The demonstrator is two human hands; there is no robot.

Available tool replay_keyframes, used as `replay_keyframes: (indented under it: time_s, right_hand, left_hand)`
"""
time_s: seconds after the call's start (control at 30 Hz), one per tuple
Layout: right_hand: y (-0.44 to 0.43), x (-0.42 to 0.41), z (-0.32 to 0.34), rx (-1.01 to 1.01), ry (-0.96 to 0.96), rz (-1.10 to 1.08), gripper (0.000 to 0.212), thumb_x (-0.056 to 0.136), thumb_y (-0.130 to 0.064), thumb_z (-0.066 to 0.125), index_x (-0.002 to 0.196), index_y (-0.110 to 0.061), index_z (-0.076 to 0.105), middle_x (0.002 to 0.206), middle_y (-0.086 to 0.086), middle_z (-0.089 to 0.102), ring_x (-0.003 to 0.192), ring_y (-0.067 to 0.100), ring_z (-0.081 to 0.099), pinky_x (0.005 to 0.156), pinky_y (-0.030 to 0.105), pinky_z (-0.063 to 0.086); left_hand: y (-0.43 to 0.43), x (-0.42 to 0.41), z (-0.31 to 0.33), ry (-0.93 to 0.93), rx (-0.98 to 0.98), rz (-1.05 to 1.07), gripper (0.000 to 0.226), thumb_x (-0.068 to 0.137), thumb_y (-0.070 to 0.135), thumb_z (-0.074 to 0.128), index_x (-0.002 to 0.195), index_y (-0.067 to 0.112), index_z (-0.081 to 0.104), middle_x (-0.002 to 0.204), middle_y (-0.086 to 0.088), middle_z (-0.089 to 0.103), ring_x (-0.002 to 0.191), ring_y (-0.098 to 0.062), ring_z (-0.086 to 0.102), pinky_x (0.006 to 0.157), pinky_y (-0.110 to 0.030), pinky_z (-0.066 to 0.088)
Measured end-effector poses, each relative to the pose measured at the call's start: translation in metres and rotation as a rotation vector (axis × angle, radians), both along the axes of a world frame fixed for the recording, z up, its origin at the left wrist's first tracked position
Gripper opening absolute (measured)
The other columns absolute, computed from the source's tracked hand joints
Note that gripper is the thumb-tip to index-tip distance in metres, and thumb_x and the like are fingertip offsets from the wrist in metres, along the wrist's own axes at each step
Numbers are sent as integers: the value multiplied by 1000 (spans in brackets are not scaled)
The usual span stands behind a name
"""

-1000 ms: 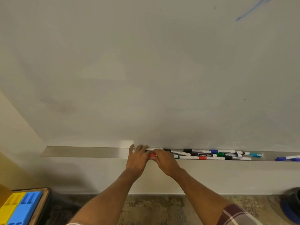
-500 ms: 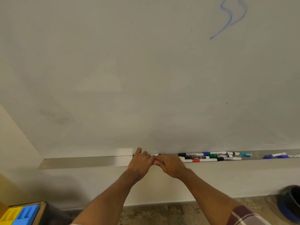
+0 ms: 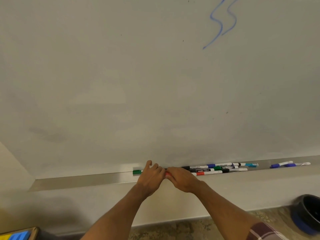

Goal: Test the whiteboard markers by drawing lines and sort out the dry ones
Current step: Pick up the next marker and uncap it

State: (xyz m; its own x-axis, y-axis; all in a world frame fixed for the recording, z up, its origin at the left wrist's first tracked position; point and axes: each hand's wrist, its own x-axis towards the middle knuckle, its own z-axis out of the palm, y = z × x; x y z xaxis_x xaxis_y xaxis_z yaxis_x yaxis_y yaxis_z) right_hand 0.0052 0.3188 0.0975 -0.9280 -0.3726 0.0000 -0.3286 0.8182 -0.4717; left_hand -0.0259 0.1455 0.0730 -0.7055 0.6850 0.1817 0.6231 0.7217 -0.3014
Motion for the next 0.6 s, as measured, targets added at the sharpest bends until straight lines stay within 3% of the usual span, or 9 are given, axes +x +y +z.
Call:
replay_keyframes:
  time_s: [0.07, 0.17, 0.33, 0.47, 0.6]
  right_hand:
    - [2, 0, 2, -3, -1, -3, 29, 101, -32, 40, 110, -12, 58, 105, 7, 65, 92, 21, 61, 81, 30, 45]
    - [6, 4, 3, 6, 55, 3, 31, 100, -34, 42, 111, -13, 61, 103, 6, 68, 89, 20, 62, 80, 31, 47]
    - [12, 3, 1, 4, 145, 27, 36, 97, -41, 41, 112, -18, 64, 95, 3, 71, 80, 18, 64, 75, 34, 52]
    - [15, 8, -2, 18, 236, 34, 48, 94, -57, 33, 112, -27, 66, 97, -3, 72, 83, 13, 66, 73, 23, 50]
    - [17, 8, -1, -40, 144, 20, 48, 93, -60, 35, 120, -29, 60, 108, -6, 69, 94, 12, 64, 84, 33, 53]
  left_hand:
    - [6, 4, 1, 36, -42, 15, 25, 64, 21, 84, 81, 21, 66, 74, 1, 66, 73, -19, 60, 83, -40, 46]
    - [8, 10, 4, 72, -73, 19, 33, 52, 22, 90, 73, 21, 65, 63, 2, 62, 63, -17, 58, 76, -37, 47]
    - [8, 12, 5, 124, -45, -14, 28, 58, 22, 88, 71, 21, 63, 61, 3, 61, 60, -17, 55, 74, -38, 28]
    - [6, 15, 0, 114, 7, -35, 28, 60, 22, 87, 73, 22, 62, 61, 4, 61, 60, -17, 55, 71, -38, 27]
    - [8, 16, 5, 143, 91, -31, 26, 64, 24, 86, 72, 22, 61, 59, 5, 59, 58, -16, 53, 69, -37, 26]
